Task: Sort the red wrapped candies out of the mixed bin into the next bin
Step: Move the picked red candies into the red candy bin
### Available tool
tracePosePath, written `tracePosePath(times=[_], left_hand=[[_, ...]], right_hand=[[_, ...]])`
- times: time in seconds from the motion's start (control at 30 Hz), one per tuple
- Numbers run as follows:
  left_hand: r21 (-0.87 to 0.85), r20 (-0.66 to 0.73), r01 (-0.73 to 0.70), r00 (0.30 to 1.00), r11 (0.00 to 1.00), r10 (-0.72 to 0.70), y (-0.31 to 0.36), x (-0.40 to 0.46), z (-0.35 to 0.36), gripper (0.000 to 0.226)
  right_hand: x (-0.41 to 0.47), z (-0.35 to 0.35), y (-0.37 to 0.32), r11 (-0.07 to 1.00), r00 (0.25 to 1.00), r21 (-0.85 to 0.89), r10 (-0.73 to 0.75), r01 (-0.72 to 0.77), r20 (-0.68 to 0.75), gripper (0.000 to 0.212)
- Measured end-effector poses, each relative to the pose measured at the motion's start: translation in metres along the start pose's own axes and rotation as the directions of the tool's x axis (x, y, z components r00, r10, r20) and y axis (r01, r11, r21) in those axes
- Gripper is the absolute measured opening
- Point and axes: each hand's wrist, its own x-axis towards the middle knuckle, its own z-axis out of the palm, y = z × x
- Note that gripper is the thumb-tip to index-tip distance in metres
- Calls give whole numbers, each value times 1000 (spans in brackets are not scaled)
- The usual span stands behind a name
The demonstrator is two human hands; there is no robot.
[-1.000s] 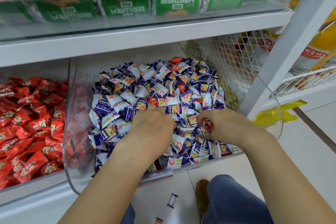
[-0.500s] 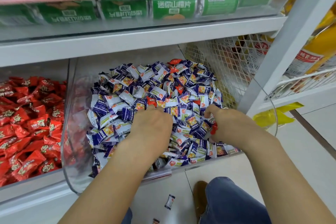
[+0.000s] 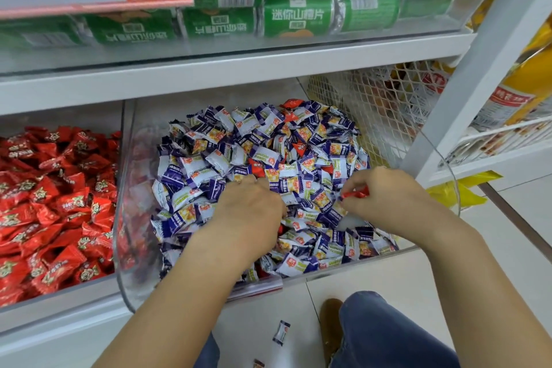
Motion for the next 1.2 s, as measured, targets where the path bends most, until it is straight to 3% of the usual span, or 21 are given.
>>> tracePosePath(times=[0.1,0.3,0.53,0.63,0.73,0.83,1.0,1.07,1.2], left_hand=[[-15,-63,27,998,1000,-27,2,3,4,34],[-345,-178,32,979,938,-98,-14,-18,-15,22],[-453,-221,178,927,874,-303,-29,-33,-26,31],[-484,-226,211,907,849,-355,-28,-29,-30,33],[-537,-227,255,875,805,-428,-32,-24,-35,40],[-544,-245,262,859,797,-450,-28,-18,-37,45],[-450,-370,249,822,857,-433,-27,1,-31,30],[-401,-359,244,845,883,-396,-27,9,-26,24],[-224,-213,228,937,948,-276,-19,14,-17,47]], right_hand=[[0,0,-1,1000,999,4,-23,23,-40,8],[10,0,-3,999,987,43,-4,11,-162,24],[21,6,1,998,983,63,-3,15,-182,3],[26,10,2,1000,985,23,-1,5,-170,26],[31,18,-1,997,996,-74,9,-16,-90,46],[37,23,0,976,992,-188,117,-108,38,59],[35,19,-13,992,953,-117,83,-50,292,60],[33,18,-15,997,930,-70,39,-14,365,57],[29,11,-7,993,888,115,-74,24,454,47]])
